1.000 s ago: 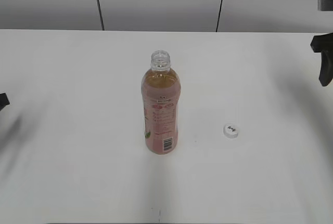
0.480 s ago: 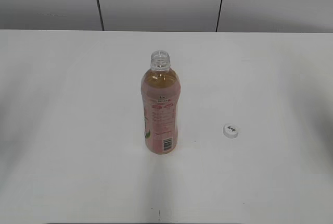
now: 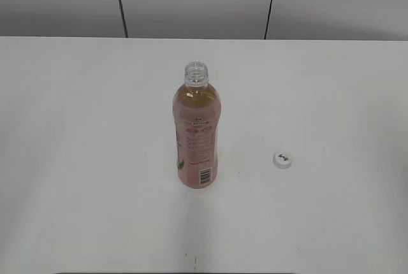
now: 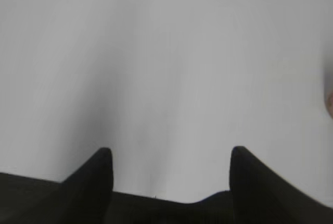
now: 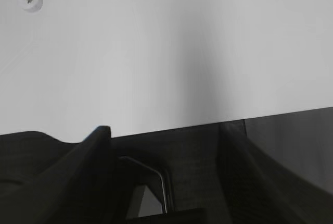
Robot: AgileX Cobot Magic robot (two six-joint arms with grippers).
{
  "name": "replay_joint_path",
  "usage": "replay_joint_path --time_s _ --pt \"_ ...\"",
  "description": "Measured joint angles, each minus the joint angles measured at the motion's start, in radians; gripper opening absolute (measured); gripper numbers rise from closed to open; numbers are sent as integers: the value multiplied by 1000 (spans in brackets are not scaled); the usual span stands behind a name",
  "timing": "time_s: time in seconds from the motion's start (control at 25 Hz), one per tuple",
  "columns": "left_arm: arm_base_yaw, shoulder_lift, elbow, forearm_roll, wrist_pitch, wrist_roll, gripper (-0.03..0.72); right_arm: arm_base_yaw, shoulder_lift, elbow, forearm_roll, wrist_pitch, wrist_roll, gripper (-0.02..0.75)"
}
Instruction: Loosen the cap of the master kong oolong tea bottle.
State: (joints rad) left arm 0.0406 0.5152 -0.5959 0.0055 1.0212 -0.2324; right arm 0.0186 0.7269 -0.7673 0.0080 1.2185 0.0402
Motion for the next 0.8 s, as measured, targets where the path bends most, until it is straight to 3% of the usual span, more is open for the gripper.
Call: replay_joint_path --time_s 0.2,0.52,0.8 --pt "-19 -84 0 11 87 54 395 0 -204 30 -49 2 4 449" --pt "-55 -324 31 16 2 187 287 0 -554 181 -88 3 -40 396" --pt "-70 -492 32 16 5 205 253 0 -733 242 -87 -80 -102 396"
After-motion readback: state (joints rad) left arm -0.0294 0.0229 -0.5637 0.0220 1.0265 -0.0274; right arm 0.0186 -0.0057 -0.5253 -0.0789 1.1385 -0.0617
